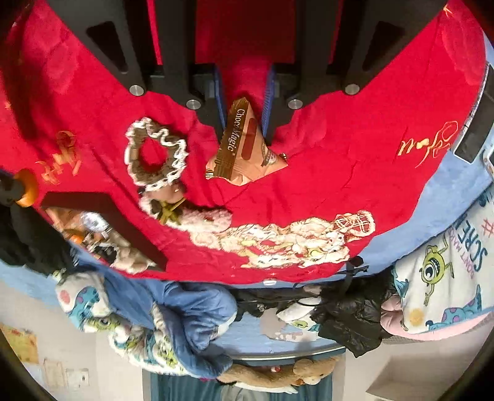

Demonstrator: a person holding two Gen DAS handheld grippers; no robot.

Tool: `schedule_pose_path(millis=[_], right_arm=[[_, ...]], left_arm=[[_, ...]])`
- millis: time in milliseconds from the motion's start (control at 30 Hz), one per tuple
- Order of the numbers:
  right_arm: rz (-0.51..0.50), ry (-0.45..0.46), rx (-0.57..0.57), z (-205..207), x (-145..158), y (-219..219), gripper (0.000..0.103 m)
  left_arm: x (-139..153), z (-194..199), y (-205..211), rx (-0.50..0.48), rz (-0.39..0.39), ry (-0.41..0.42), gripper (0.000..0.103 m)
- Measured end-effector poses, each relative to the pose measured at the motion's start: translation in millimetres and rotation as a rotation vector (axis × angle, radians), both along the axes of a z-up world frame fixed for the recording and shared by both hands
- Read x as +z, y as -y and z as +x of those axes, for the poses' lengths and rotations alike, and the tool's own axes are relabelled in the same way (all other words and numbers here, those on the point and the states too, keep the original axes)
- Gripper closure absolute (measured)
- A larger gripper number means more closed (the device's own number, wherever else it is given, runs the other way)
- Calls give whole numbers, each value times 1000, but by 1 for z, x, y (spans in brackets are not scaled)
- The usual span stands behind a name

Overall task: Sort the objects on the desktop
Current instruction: 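Carry the packet with the left tool while the right tool carries the orange to the box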

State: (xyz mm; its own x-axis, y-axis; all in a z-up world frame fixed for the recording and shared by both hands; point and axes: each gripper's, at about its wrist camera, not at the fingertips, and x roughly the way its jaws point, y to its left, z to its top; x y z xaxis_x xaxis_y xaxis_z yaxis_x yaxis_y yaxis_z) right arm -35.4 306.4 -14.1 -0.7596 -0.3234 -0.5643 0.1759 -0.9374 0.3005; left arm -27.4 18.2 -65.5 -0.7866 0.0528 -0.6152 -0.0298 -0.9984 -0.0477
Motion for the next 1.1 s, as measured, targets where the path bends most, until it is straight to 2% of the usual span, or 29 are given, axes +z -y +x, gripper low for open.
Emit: schedule_pose_path(millis=[67, 400, 800, 1100], right_arm=[[3, 0, 6, 0, 0, 4, 69], [36, 12, 2, 0, -6, 3, 69], [74, 7, -80, 25, -8, -45, 69], [70, 35, -170, 48, -19, -93, 69]], left_arm=[[6, 6, 2, -18, 45, -6, 81], [20, 19, -43, -124, 73, -38, 81], [11, 26, -135, -307, 113, -14, 81], [6, 27, -195, -362, 108, 3, 81]])
